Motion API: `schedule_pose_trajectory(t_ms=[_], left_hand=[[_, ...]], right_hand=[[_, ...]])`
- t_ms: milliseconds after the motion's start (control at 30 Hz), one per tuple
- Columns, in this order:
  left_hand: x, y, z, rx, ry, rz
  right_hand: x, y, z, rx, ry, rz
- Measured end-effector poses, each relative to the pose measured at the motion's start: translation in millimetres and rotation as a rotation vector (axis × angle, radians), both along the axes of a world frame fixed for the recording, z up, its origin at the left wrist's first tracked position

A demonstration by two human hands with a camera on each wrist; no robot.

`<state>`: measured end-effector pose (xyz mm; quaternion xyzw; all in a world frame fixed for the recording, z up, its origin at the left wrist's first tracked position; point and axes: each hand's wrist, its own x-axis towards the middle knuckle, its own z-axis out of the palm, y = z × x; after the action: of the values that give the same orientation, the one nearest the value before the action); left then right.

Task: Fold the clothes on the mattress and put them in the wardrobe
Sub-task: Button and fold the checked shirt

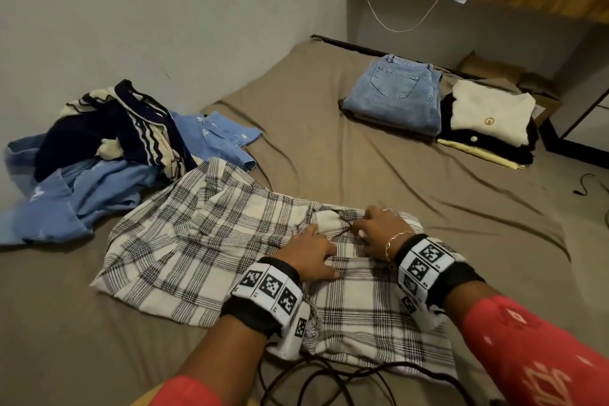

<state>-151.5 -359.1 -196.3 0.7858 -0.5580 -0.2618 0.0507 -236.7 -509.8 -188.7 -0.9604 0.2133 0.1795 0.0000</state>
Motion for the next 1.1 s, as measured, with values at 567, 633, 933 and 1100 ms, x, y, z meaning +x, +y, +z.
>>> schedule_pose_trajectory(t_ms=[567,633,933,1100], left_hand=[[1.8,-10.8,-10.2,-0.071,0.019,-0.099],[1.0,-12.2,-12.6,-0.104,0.031,-0.110],[-1.2,-14.9,-15.4,-0.086,0.015,-0.090],[-1.0,-15.3,-16.0,-0.062,0.016,-0.079]], right_hand=[[-6.9,-19.1,-2.2,0.473,-0.342,-0.357],[-3.7,-18.7,-3.2,0.473,-0.407,-0.368],[-16.0,-24.0,-3.5,0.704,-0.694,-0.368],[-10.4,-1.8,0.2,0.097,-0.229,0.142]])
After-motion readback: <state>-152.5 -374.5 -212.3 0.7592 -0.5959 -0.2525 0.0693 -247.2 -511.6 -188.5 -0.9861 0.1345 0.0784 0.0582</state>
